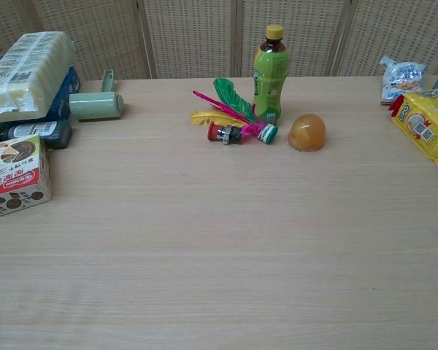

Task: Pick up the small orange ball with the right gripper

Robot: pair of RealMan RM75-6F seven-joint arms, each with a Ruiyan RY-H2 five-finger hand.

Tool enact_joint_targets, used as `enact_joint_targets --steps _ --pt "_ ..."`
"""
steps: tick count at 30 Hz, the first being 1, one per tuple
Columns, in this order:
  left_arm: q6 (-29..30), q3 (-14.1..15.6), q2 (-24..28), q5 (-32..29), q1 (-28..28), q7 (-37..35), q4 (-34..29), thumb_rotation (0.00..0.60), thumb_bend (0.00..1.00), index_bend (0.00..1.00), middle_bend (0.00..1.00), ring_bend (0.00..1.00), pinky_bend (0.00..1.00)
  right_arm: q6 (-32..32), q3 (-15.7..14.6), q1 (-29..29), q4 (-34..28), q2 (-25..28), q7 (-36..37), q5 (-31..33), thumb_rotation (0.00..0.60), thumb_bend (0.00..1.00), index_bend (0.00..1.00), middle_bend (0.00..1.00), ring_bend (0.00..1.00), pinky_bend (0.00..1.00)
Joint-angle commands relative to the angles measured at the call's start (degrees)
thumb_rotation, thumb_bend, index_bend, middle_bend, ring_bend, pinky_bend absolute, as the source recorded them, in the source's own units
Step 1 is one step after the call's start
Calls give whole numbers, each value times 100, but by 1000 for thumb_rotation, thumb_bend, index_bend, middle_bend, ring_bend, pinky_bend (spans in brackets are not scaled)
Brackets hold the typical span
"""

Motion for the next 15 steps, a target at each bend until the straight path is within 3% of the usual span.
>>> enact_joint_targets --steps 1,9,15 --pt "4 -1 4 -3 3 -1 3 600 0 0 0 0 0 6 -7 -2 -10 -1 -16 -19 600 315 24 0 0 31" --pt "-6 -21 18 -41 -13 -85 -1 600 0 0 0 0 0 -151 -75 58 -13 -76 -144 -65 600 316 22 0 0 32" --pt "-25 -78 21 -176 -23 -157 67 600 0 0 0 0 0 -824 -81 439 34 -203 -60 -33 600 314 18 0 0 31"
